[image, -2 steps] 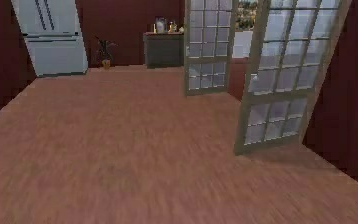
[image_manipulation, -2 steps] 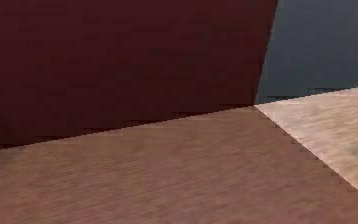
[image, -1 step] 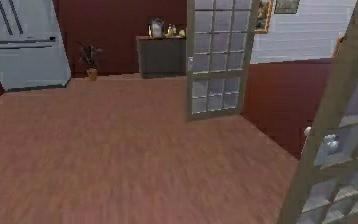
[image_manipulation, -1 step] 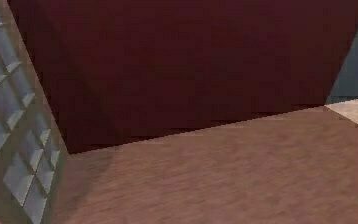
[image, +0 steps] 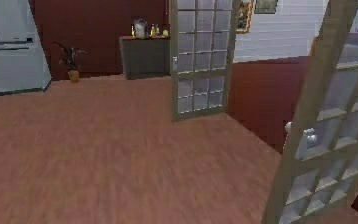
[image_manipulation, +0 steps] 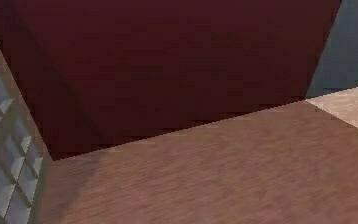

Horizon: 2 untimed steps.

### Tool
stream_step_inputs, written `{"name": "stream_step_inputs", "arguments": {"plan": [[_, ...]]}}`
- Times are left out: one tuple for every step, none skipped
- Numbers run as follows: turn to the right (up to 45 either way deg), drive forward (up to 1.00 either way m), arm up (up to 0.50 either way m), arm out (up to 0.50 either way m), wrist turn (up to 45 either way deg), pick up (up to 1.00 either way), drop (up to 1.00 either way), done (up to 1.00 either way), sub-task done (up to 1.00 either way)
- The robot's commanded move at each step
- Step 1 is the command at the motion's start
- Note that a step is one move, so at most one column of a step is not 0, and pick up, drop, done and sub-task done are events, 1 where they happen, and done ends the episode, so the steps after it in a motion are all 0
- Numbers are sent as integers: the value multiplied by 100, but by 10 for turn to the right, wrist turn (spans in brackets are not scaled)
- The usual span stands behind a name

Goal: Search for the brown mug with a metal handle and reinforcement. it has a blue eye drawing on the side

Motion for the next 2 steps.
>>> {"name": "stream_step_inputs", "arguments": {"plan": [[0,100,0,0,0,0,0,0,0],[60,0,0,0,0,0,0,0,0]]}}
